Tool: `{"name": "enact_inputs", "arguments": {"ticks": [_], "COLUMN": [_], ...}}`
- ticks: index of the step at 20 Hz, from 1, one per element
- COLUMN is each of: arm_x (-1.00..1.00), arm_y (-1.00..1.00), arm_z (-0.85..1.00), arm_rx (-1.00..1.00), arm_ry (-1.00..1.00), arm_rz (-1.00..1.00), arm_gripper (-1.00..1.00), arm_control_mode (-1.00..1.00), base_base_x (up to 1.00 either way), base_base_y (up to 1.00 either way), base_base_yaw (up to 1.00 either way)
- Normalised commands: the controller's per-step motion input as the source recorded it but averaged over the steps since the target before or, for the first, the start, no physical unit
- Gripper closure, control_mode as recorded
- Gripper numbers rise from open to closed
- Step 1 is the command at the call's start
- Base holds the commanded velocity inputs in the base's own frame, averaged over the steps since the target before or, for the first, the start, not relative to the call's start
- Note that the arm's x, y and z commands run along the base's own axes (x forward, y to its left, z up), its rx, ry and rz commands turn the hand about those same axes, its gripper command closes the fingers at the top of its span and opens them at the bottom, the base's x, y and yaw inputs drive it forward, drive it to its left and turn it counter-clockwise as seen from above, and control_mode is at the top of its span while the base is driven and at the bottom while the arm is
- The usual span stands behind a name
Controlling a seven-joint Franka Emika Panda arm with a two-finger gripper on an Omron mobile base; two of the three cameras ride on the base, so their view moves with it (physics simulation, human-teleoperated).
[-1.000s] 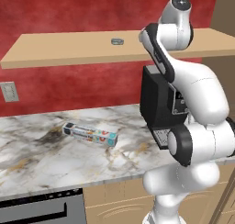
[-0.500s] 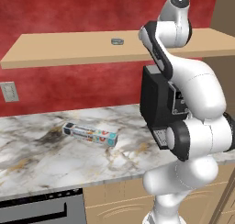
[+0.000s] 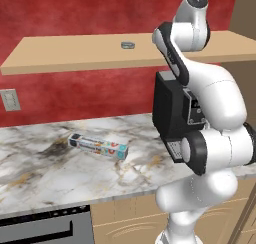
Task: Restock the canned food cabinet by taking the new fresh canned food from the counter and placing it in the cabinet. Then, take the old canned food from the cabinet and place it on the counter.
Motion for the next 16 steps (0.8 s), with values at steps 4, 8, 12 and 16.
{"name": "enact_inputs", "arguments": {"ticks": [4, 8, 12, 16], "arm_x": [-0.75, -1.00, -1.00, -1.00], "arm_y": [0.00, 0.00, 0.00, 0.06], "arm_z": [0.01, 0.17, 0.38, 0.26], "arm_rx": [0.01, 0.05, 0.07, 0.01], "arm_ry": [-0.06, -0.15, -0.10, 0.00], "arm_rz": [0.01, 0.07, 0.08, 0.14], "arm_gripper": [1.00, 1.00, 1.00, 1.00], "arm_control_mode": [-1.00, -1.00, -1.00, -1.00], "base_base_x": [0.00, 0.00, 0.00, 0.00], "base_base_y": [0.00, 0.00, 0.00, 0.00], "base_base_yaw": [0.00, 0.00, 0.00, 0.00]}}
